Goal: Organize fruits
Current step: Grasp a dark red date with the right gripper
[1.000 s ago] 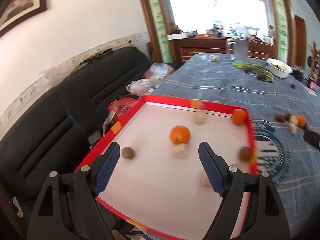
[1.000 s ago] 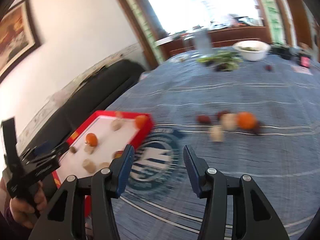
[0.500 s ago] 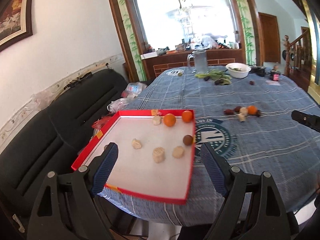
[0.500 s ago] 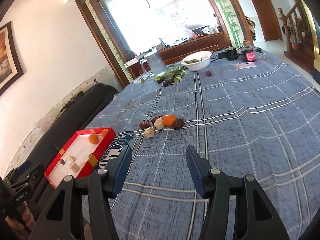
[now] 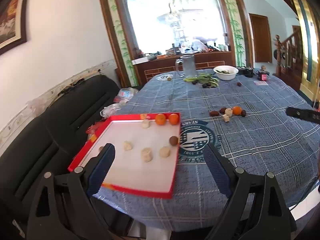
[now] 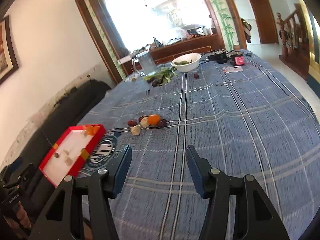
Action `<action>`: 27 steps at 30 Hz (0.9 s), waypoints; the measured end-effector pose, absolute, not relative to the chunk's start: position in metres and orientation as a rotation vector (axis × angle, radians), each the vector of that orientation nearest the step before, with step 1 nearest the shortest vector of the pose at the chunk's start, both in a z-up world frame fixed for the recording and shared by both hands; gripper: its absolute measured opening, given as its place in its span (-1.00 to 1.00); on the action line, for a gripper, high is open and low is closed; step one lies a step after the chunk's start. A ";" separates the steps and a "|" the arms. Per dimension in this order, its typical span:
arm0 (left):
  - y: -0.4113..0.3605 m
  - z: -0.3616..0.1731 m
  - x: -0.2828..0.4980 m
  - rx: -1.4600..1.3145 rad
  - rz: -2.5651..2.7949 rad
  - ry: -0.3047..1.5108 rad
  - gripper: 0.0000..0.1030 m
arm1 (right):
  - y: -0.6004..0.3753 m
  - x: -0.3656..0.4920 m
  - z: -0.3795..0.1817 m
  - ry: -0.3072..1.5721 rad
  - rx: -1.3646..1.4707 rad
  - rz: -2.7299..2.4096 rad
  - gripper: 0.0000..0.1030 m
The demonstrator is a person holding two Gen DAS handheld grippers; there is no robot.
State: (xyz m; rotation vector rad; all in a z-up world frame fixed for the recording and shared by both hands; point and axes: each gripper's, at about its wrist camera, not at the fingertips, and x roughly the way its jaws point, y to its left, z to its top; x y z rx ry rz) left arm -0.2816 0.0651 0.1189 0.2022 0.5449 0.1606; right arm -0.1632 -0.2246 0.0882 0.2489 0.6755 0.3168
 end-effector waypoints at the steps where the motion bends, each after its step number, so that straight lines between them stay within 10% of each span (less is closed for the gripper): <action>1: 0.062 0.117 -0.278 0.212 0.154 0.548 0.75 | -0.221 -0.155 0.088 0.685 0.220 0.317 0.09; 27: 0.011 0.052 -0.104 0.136 -0.039 0.830 0.75 | -0.156 -0.023 0.026 0.902 -0.061 0.464 -0.26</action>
